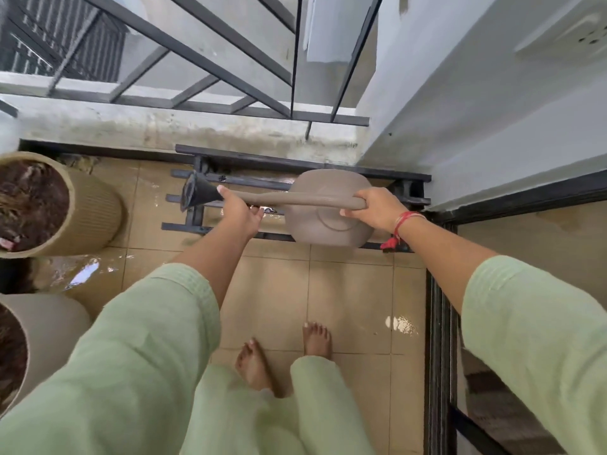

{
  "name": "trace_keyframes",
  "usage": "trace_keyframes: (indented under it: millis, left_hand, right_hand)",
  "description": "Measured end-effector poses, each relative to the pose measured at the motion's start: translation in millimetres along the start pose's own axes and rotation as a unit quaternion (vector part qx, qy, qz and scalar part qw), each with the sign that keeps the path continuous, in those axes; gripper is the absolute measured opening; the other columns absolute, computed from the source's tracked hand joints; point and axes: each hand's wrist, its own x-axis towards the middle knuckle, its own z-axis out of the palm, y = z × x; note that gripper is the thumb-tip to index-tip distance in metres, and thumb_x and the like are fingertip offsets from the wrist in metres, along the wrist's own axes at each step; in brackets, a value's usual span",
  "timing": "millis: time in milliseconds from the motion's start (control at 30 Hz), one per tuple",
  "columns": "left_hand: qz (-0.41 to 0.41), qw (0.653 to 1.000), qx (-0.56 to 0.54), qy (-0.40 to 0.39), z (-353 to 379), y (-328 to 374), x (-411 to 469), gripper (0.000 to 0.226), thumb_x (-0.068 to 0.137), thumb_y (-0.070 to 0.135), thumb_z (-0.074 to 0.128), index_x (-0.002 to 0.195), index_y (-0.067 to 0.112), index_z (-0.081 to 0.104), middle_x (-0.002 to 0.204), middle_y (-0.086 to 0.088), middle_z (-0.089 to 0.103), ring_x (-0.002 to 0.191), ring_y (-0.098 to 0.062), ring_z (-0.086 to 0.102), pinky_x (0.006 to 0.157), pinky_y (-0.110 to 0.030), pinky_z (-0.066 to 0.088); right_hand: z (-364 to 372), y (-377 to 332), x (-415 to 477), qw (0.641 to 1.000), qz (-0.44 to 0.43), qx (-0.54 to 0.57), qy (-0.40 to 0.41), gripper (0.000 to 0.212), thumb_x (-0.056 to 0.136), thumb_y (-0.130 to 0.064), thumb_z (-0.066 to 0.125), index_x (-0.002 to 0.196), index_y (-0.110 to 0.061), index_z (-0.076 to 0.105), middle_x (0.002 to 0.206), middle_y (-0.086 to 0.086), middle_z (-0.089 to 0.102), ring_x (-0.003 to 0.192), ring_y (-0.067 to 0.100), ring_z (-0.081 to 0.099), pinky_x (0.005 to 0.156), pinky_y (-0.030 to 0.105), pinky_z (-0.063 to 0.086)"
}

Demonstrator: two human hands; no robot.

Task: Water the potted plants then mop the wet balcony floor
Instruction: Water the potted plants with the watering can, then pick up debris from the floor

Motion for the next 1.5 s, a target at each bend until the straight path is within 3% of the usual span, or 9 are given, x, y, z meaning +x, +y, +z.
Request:
trace_keyframes:
  millis: [100,500,633,867,1000,1100,1300,1400,1500]
  left_hand:
    - [0.001,0.999,0.026,-0.021,1,1,11,0.075,0.095,0.059,0.032,0.148,0.007,0.024,0.146,-0.017,0.041,0.132,-0.03,0.046,0.111,-0.04,0.037]
    - [0.021,0.993,0.094,-0.074,17,8,24,0.06,0.101,0.042,0.034,0.146,0.003,0.024,0.143,-0.018,0.043,0.129,-0.028,0.049,0.105,-0.035,0.041]
    - [0.045,0.99,0.094,-0.095,26,14,19,0.057,0.102,0.039,0.033,0.148,0.008,0.021,0.149,-0.018,0.035,0.132,-0.031,0.045,0.104,-0.038,0.044]
    - [0.019,0.989,0.139,-0.053,6,20,34,0.062,0.101,0.046,0.029,0.148,0.006,0.024,0.141,-0.018,0.047,0.126,-0.027,0.052,0.098,-0.037,0.048]
    - [0.013,0.981,0.183,-0.059,3,21,27,0.064,0.101,0.05,0.024,0.15,0.009,0.021,0.15,-0.012,0.037,0.136,-0.026,0.04,0.106,-0.045,0.039]
    - [0.009,0.972,0.227,-0.053,-12,21,3,0.066,0.101,0.051,0.022,0.15,0.008,0.022,0.153,-0.011,0.032,0.139,-0.028,0.034,0.109,-0.043,0.035]
    - [-0.017,0.961,0.274,-0.022,-57,31,-76,0.06,0.102,0.047,0.022,0.147,0.008,0.031,0.149,-0.009,0.039,0.139,-0.027,0.034,0.117,-0.041,0.025]
    - [0.013,0.961,0.272,-0.051,-70,35,-141,0.05,0.104,0.037,0.025,0.141,0.006,0.04,0.145,-0.009,0.045,0.132,-0.025,0.044,0.107,-0.037,0.035]
    - [0.088,0.949,0.298,-0.057,-82,37,-209,0.031,0.102,0.024,0.033,0.114,0.007,0.056,0.12,-0.012,0.056,0.092,-0.017,0.057,0.072,-0.024,0.042]
  right_hand:
    - [-2,1,13,1.0,0.012,-0.011,0.024,0.051,0.084,-0.05,0.061,0.12,-0.012,0.062,0.117,0.009,0.061,0.109,0.029,0.055,0.091,0.04,0.046]
    - [-9,-1,29,0.997,0.036,0.012,0.061,0.031,0.087,-0.035,0.062,0.108,-0.013,0.066,0.103,0.008,0.066,0.096,0.027,0.06,0.083,0.037,0.048]
    - [-5,4,19,0.996,0.036,-0.006,0.079,0.025,0.089,-0.033,0.06,0.104,-0.014,0.066,0.102,0.008,0.066,0.096,0.027,0.06,0.084,0.04,0.05]
    - [1,-15,31,0.991,0.014,-0.127,0.04,0.023,0.091,-0.038,0.055,0.092,-0.015,0.052,0.104,0.012,0.062,0.098,0.032,0.058,0.082,0.039,0.047]
    - [3,-10,28,0.991,0.029,-0.117,0.062,0.038,0.089,-0.035,0.059,0.115,-0.01,0.049,0.113,0.015,0.059,0.104,0.033,0.056,0.088,0.042,0.047]
    - [5,-11,6,0.989,0.055,-0.105,0.088,0.053,0.083,-0.036,0.067,0.125,-0.011,0.044,0.124,0.015,0.049,0.116,0.035,0.046,0.096,0.046,0.043]
    - [-8,-59,-69,0.986,0.026,-0.038,0.158,0.048,0.086,-0.028,0.062,0.128,-0.014,0.044,0.128,0.011,0.044,0.121,0.03,0.041,0.1,0.042,0.04]
    - [-22,-93,-116,0.986,-0.001,0.046,0.159,0.043,0.086,-0.024,0.061,0.125,-0.015,0.047,0.128,0.009,0.045,0.122,0.026,0.042,0.104,0.04,0.038]
    - [-39,-125,-170,0.969,-0.005,0.204,0.138,0.032,0.085,-0.019,0.063,0.115,-0.013,0.052,0.118,0.008,0.052,0.108,0.019,0.05,0.094,0.033,0.043]
